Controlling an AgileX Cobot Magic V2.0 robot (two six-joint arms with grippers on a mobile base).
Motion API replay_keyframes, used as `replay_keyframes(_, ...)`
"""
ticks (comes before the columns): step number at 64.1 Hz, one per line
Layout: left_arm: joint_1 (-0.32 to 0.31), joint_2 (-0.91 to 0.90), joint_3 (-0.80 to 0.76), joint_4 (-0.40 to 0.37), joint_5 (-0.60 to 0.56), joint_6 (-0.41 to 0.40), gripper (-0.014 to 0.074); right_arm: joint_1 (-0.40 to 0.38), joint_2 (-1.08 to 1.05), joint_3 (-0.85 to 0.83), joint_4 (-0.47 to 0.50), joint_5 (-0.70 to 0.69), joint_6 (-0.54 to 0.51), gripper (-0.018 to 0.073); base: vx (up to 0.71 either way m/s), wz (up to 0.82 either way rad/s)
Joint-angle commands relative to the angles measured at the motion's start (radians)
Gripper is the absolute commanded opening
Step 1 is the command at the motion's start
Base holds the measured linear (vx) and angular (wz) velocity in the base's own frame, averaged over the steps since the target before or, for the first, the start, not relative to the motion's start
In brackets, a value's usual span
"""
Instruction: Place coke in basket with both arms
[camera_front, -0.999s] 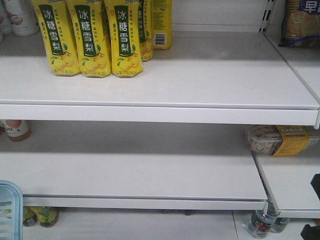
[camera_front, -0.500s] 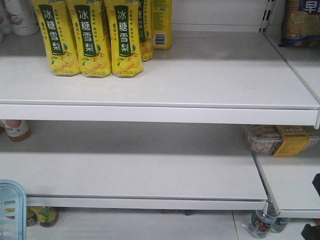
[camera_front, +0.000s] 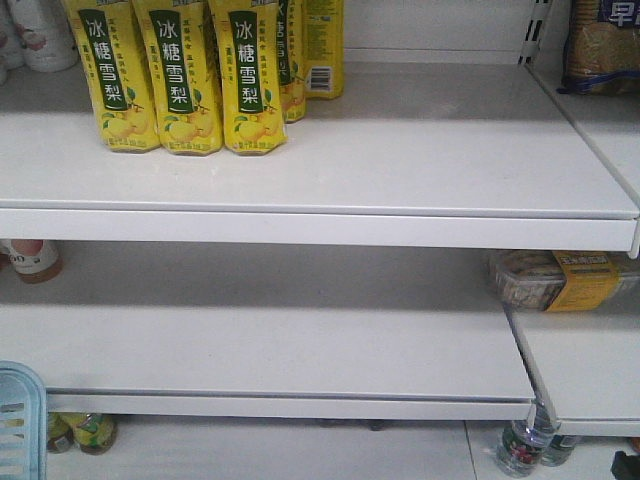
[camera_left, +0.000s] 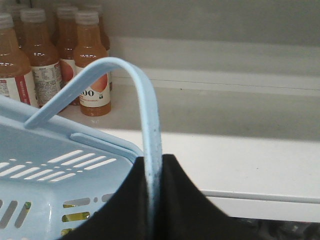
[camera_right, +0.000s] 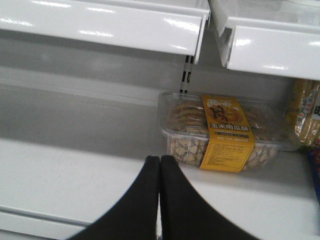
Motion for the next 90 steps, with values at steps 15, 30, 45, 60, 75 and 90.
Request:
replay_keyframes(15,0.000,-0.022,-0.036,0.026,-0.158,0.020,-0.0006,-0.005,0.004,-0.027,-0.458,-0.168,0.535,-0.0010,0.00,0.00)
replay_keyframes(30,0.000,-0.022,-0.036,0.026,-0.158,0.020,-0.0006,-0.005,0.002,-0.027,-0.814,-0.305,0.933,-0.0010,0.00,0.00)
replay_keyframes(45,0.000,-0.022,-0.036,0.026,-0.158,0.020,-0.0006,0.083,-0.082,0.001,-1.234,-0.338,1.309,-0.0010,0.00,0.00)
replay_keyframes(60,0.000,-0.022,-0.036,0.026,-0.158,0.020,-0.0006,0.179,-0.166,0.107,-1.175,-0.438,1.356,-0.0010,0.00,0.00)
replay_keyframes(75,0.000,-0.022,-0.036,0.026,-0.157,0.020,-0.0006,0.253,-0.272,0.188,-1.159,-0.467,1.354,-0.0010,0.00,0.00)
replay_keyframes(90,0.000,-0.022,-0.036,0.026,-0.157,0.020,-0.0006,0.335,-0.366,0.205,-1.186,-0.404,1.354,-0.0010,0.00,0.00)
